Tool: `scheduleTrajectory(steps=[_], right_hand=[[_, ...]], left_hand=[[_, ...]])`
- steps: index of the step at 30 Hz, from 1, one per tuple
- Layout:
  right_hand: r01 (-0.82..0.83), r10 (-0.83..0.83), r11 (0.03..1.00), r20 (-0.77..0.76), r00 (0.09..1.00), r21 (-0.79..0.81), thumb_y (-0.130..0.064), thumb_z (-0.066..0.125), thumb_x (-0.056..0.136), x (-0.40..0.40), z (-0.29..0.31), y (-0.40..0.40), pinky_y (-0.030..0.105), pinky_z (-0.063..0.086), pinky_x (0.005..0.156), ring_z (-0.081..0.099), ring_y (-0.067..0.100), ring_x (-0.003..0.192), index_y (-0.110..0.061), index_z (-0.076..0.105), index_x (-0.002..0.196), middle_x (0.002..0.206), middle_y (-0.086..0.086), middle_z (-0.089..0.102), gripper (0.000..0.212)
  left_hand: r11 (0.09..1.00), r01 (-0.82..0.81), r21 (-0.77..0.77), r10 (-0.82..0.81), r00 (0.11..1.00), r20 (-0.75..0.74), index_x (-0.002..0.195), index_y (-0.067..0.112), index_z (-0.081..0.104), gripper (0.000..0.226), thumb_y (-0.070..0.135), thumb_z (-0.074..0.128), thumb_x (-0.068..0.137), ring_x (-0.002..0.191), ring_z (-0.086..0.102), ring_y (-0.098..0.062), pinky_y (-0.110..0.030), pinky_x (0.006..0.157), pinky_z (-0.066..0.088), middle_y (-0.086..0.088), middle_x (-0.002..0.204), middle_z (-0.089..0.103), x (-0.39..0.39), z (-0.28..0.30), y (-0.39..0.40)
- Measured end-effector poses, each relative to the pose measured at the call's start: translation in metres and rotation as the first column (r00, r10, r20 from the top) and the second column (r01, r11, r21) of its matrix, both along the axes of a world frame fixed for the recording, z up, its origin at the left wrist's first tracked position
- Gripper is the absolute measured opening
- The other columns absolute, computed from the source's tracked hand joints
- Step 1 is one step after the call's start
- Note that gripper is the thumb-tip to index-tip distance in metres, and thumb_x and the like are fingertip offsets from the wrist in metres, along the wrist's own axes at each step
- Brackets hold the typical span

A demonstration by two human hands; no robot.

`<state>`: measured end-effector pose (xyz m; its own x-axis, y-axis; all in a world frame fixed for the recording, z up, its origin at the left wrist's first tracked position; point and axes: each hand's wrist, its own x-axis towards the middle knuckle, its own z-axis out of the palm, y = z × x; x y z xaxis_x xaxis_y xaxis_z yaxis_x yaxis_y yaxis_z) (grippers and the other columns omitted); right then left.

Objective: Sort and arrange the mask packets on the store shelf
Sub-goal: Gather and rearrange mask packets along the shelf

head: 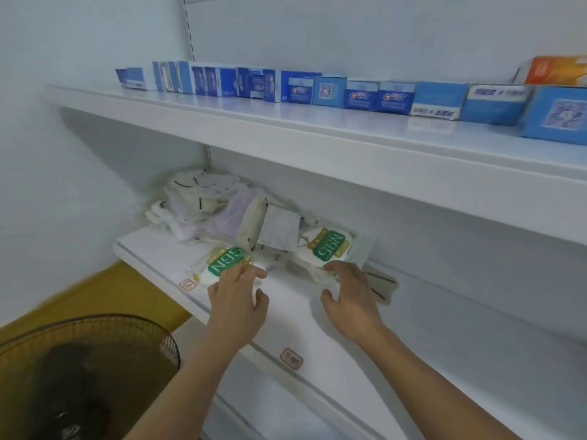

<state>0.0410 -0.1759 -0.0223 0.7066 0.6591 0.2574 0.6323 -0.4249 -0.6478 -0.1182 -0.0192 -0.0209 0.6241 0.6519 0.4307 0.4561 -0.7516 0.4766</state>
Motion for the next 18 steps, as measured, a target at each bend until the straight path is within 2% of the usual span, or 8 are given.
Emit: scheduleTrajectory(steps=[2,5,7,9,12,13,15,18], right_hand=[[0.150,-0.147,0.987,-0.073,0.987,0.048,-0.017,0.067,0.090,0.006,-0.005,0.018,0.033,0.037,0.109,0.039,0.025,0.132,-0.022,0.048,0.140,0.146,0.004,0.041,0.053],[0.412,-0.406,0.911,-0.110,0.907,0.032,-0.035,0.070,0.086,0.024,-0.012,0.039,0.050,0.031,0.115,0.028,0.036,0.142,-0.026,0.034,0.146,0.153,0.012,0.034,0.070],[0.460,-0.463,0.886,-0.162,0.872,-0.054,-0.053,0.069,0.080,0.031,-0.016,0.046,0.056,0.027,0.116,0.023,0.039,0.144,-0.033,0.024,0.148,0.153,0.011,0.033,0.084],[0.442,-0.459,0.888,-0.162,0.874,-0.128,-0.062,0.069,0.073,0.033,-0.021,0.058,0.057,0.024,0.117,0.018,0.035,0.147,-0.041,0.021,0.148,0.154,0.004,0.032,0.091],[0.510,-0.525,0.841,-0.043,0.850,-0.180,-0.050,0.074,0.075,0.028,-0.022,0.081,0.052,0.027,0.113,0.029,0.029,0.143,-0.041,0.039,0.144,0.143,-0.002,0.047,0.077],[0.552,-0.557,0.824,-0.005,0.830,-0.130,-0.041,0.075,0.077,0.025,-0.023,0.083,0.048,0.034,0.109,0.039,0.029,0.135,-0.039,0.049,0.137,0.135,-0.002,0.055,0.066],[0.572,-0.571,0.818,-0.038,0.820,0.054,-0.022,0.075,0.080,0.019,-0.022,0.076,0.039,0.046,0.094,0.058,0.029,0.115,-0.029,0.063,0.124,0.116,0.000,0.061,0.046],[0.586,-0.592,0.771,-0.059,0.804,0.250,-0.007,0.076,0.084,0.009,-0.015,0.038,0.015,0.043,0.077,0.064,0.017,0.091,-0.021,0.070,0.115,0.109,-0.003,0.057,0.034]], left_hand=[[0.998,-0.051,0.023,0.051,0.999,0.001,0.114,0.026,0.065,0.034,0.013,0.068,0.083,0.124,0.049,-0.024,-0.049,0.098,0.038,0.003,0.126,0.057,0.006,0.000,0.023],[0.988,-0.151,0.035,0.152,0.987,-0.040,0.118,0.026,0.061,0.038,0.027,0.068,0.080,0.119,0.050,-0.030,-0.053,0.096,0.039,-0.003,0.126,0.056,0.011,-0.008,0.063],[0.996,-0.082,0.034,0.083,0.996,-0.028,0.117,0.025,0.061,0.040,0.036,0.060,0.078,0.113,0.053,-0.031,-0.052,0.093,0.041,-0.004,0.123,0.056,0.016,-0.014,0.083],[0.989,0.083,0.122,-0.087,0.996,0.033,0.113,0.021,0.064,0.039,0.035,0.055,0.078,0.111,0.056,-0.030,-0.049,0.089,0.042,-0.003,0.120,0.058,0.026,-0.018,0.087],[0.922,0.305,0.239,-0.327,0.943,0.056,0.112,0.025,0.062,0.036,0.029,0.060,0.076,0.113,0.055,-0.026,-0.042,0.084,0.039,0.000,0.120,0.058,0.049,-0.010,0.080],[0.906,0.352,0.235,-0.369,0.929,0.031,0.112,0.028,0.060,0.038,0.027,0.065,0.075,0.115,0.054,-0.023,-0.041,0.083,0.040,0.003,0.122,0.057,0.059,-0.006,0.077],[0.874,0.429,0.226,-0.445,0.895,0.020,0.110,0.028,0.062,0.046,0.018,0.074,0.067,0.116,0.055,-0.023,-0.044,0.084,0.043,0.004,0.122,0.058,0.076,-0.002,0.069],[0.808,0.531,0.254,-0.576,0.802,0.157,0.098,0.021,0.067,0.035,0.010,0.068,0.066,0.105,0.060,-0.025,-0.042,0.078,0.046,0.004,0.112,0.063,0.098,-0.007,0.049]])
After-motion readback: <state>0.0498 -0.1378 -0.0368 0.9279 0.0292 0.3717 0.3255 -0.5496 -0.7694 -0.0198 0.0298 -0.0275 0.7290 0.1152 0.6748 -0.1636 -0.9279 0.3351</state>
